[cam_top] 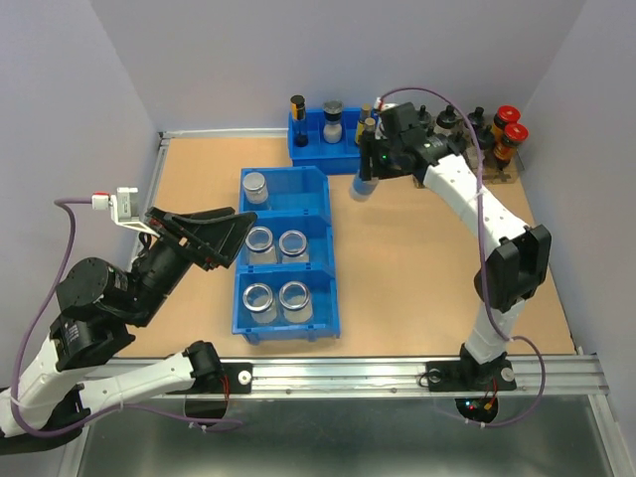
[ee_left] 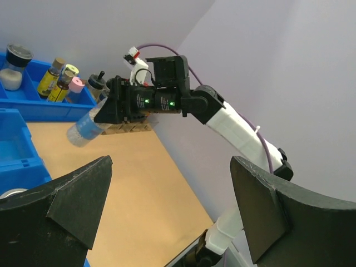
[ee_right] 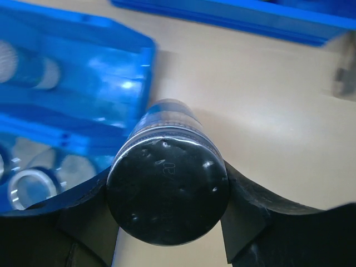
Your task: Organize the condiment bottles
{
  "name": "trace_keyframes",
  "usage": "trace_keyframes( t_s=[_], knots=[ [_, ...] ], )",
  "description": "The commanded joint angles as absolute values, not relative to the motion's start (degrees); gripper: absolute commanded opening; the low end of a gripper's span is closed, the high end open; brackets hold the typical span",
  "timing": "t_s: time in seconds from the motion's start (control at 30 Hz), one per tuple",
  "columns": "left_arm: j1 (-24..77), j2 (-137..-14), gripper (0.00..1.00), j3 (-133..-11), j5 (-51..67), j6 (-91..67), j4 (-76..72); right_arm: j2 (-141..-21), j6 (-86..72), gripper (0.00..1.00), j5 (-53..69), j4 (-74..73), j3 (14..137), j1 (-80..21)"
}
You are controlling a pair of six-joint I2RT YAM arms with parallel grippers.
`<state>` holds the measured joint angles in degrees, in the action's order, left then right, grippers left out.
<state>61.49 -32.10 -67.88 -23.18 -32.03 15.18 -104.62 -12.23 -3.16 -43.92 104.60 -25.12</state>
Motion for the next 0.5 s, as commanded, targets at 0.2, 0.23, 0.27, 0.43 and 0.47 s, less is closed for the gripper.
trace_keyframes(
  t_s=[0.2,0.23,0.27,0.43,0.47],
  knots=[
    [61.52,-31.99,0.99,-67.68,-22.5,-30.59,13.01,-110.21,-12.4,0.0,-6.41,-35.17,116.1,-36.73],
    [61.44,-31.91,0.99,-67.68,-22.5,-30.59,13.18,-111.08,-12.39,0.0,-7.03,-34.55,116.8,-37.26],
    [61.44,-31.64,0.99,-67.76,-22.59,-30.67,13.36,-112.22,-12.39,0.0,-7.99,-33.84,117.76,-37.87],
    [61.44,-30.59,0.99,-68.46,-22.85,-30.85,14.85,-119.43,-11.95,0.01,-9.76,-32.96,126.36,-40.51],
    [61.52,-30.24,0.99,-68.64,-22.94,-30.94,15.2,-121.79,-11.95,0.0,-9.41,-32.96,127.6,-40.78]
  ],
)
